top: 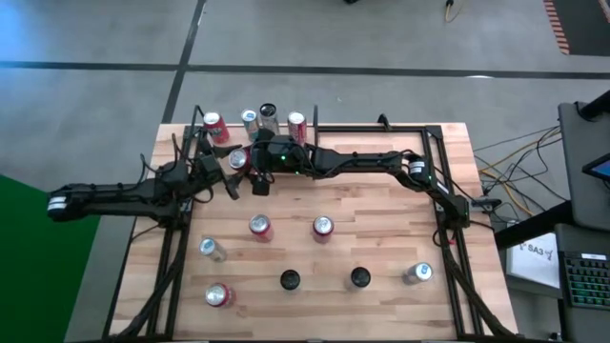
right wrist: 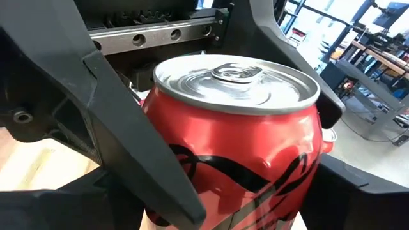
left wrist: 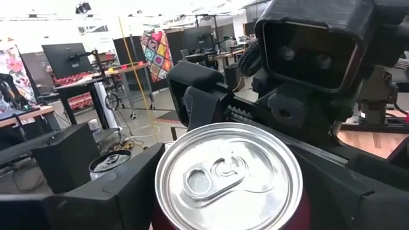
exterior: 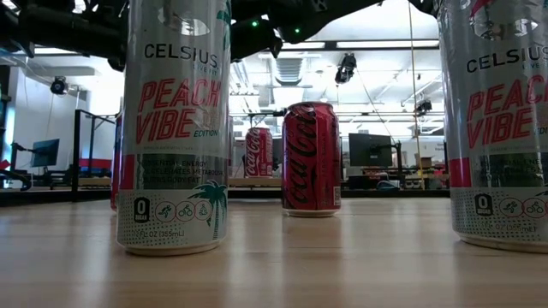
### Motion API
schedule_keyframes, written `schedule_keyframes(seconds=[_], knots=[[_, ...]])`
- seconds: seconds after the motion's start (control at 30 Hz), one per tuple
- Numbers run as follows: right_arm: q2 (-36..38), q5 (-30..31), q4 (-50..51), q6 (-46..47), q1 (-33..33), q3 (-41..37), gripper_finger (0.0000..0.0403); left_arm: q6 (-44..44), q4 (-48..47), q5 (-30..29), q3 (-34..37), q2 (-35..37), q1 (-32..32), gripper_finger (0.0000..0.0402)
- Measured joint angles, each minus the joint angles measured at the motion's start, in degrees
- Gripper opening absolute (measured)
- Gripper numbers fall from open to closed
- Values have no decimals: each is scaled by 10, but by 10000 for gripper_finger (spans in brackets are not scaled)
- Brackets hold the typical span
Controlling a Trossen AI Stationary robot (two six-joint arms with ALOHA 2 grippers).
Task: Place canned beverage on shelf
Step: Put the top red black soda can on the shelf
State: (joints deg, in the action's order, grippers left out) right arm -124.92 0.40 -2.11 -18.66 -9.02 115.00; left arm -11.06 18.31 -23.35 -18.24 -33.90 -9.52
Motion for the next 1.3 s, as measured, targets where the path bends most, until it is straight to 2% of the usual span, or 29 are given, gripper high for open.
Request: schedule_keyframes(seconds=[0.1,0.37,0.5,0.7,0.9,1.1,1.3], knots=[[0,-2,6,11,0,0,302,10,0,0,0,1,0,283],[2,-5,16,41,-3,2,362,43,2,-14,-4,2,0,283],[4,-3,22,41,-3,2,366,52,2,-33,-4,2,0,283],[31,41,83,26,-5,2,367,56,7,-75,-11,8,-1,283],[78,51,176,15,-17,2,368,68,-71,-141,-45,-11,-7,283],[129,56,264,17,-30,2,368,117,-133,-139,-63,-68,-45,283],[174,56,344,23,-41,1,368,131,-131,-81,-77,-139,-91,283]])
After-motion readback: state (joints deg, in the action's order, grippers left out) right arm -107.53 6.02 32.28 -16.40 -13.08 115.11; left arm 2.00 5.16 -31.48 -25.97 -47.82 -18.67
